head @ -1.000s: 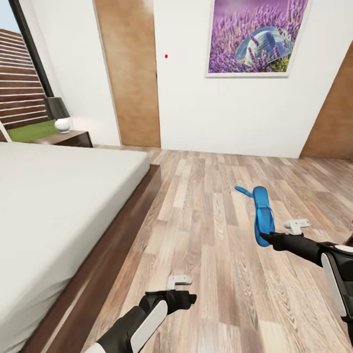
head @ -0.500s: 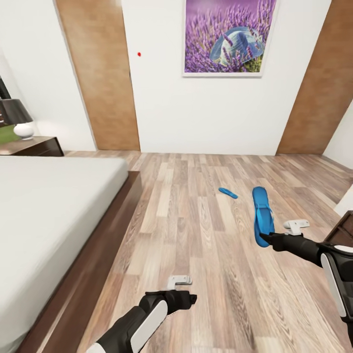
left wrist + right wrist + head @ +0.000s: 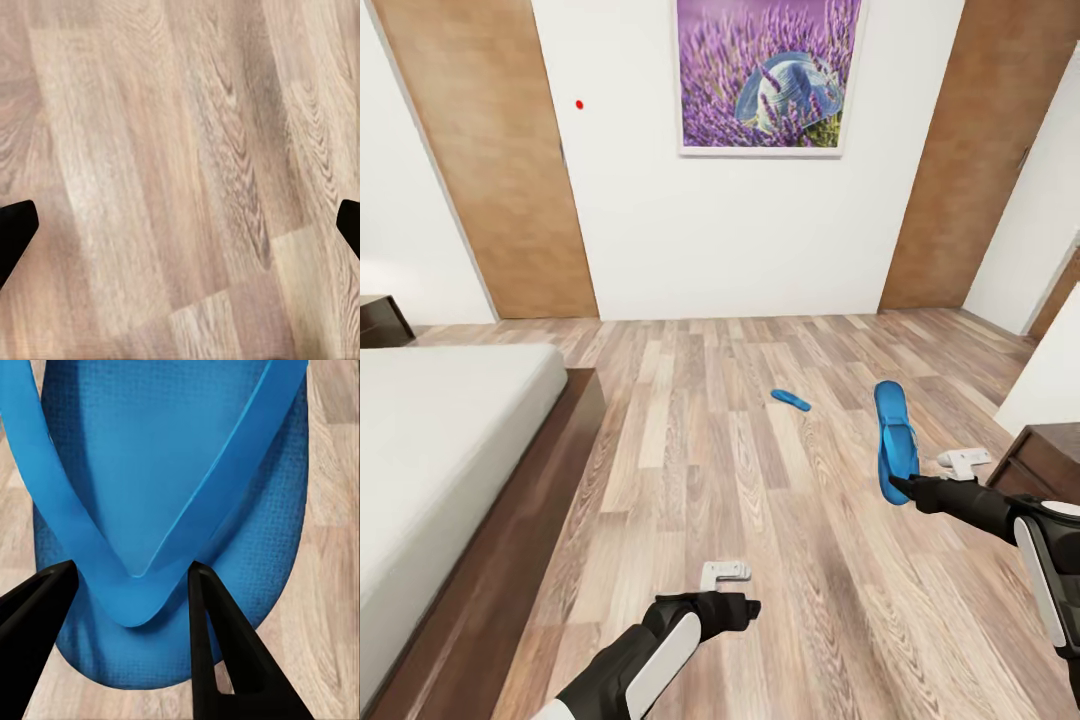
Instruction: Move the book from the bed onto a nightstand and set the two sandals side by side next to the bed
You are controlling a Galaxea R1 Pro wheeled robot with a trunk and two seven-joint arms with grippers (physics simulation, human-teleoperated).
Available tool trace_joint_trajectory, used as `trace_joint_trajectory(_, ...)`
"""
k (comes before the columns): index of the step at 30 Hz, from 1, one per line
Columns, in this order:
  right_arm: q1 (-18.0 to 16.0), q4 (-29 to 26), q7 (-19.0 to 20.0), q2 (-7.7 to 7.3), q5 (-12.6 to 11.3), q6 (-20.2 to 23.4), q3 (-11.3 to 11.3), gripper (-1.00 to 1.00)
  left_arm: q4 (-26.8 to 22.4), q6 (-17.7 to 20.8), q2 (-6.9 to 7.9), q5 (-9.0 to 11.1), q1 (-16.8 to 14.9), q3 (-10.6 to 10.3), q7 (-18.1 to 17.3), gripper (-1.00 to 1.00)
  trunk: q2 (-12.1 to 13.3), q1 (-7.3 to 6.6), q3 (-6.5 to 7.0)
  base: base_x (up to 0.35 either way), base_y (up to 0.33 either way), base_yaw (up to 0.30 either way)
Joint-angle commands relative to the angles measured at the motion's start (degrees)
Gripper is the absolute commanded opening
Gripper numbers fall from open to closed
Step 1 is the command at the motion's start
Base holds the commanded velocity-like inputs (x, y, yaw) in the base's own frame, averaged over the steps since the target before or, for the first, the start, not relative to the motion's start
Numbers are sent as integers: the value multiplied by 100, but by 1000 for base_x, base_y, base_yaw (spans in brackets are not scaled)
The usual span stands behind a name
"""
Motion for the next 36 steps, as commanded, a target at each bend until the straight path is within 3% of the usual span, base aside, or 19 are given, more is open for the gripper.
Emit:
trace_joint_trajectory(1,-5,-4,50,-1,-3,37,-7,-100,-9,7,4,62,-4,-12,63,100,-2,2,-5,330,0,-258)
trace_joint_trajectory(36,39,-4,56,-11,-11,34,48,-100,-6,6,2,58,-4,114,88,100,-2,2,-5,324,88,-259)
